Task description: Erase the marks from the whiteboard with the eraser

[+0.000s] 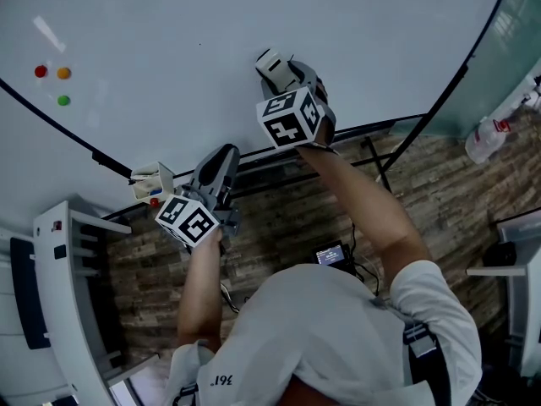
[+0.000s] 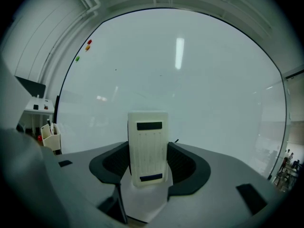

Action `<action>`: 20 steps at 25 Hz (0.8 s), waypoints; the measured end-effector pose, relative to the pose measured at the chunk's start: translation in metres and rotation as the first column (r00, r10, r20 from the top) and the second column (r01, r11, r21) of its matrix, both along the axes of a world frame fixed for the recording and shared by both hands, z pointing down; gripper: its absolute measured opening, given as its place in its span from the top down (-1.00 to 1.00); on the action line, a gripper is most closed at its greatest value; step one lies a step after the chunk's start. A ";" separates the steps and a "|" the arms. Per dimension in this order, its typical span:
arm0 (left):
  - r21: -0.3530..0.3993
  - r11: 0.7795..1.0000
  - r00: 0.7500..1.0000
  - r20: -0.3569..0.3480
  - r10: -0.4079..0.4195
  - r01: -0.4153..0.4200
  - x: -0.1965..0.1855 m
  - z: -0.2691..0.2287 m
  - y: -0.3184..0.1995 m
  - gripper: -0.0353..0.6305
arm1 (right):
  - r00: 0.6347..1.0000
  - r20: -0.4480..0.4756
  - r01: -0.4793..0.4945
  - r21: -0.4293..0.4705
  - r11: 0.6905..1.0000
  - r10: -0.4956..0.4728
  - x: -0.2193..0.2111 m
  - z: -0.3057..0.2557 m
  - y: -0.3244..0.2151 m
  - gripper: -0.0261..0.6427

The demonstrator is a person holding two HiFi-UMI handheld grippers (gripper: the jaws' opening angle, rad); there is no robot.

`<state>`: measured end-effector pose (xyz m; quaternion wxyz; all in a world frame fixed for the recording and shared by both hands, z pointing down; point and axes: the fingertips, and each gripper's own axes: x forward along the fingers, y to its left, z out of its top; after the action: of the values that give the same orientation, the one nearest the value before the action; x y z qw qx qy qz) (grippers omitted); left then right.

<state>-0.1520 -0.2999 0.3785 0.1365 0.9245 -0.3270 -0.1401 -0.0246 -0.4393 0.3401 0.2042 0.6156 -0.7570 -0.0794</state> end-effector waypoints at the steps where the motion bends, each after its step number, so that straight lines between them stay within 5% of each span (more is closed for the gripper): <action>1: -0.002 1.000 1.000 0.001 0.000 0.000 0.002 0.001 -0.001 0.77 | 1.000 -0.001 -0.004 -0.001 1.000 0.004 0.004 0.001 0.000 0.15; 20: -0.019 1.000 1.000 -0.008 0.025 -0.025 0.039 0.001 -0.009 0.77 | 0.997 0.000 -0.075 -0.003 0.997 0.075 0.066 0.005 -0.003 0.15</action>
<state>-0.1131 -0.3085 0.3791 0.1483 0.9266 -0.3163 -0.1389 0.0417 -0.4425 0.3454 0.2078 0.6433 -0.7335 -0.0704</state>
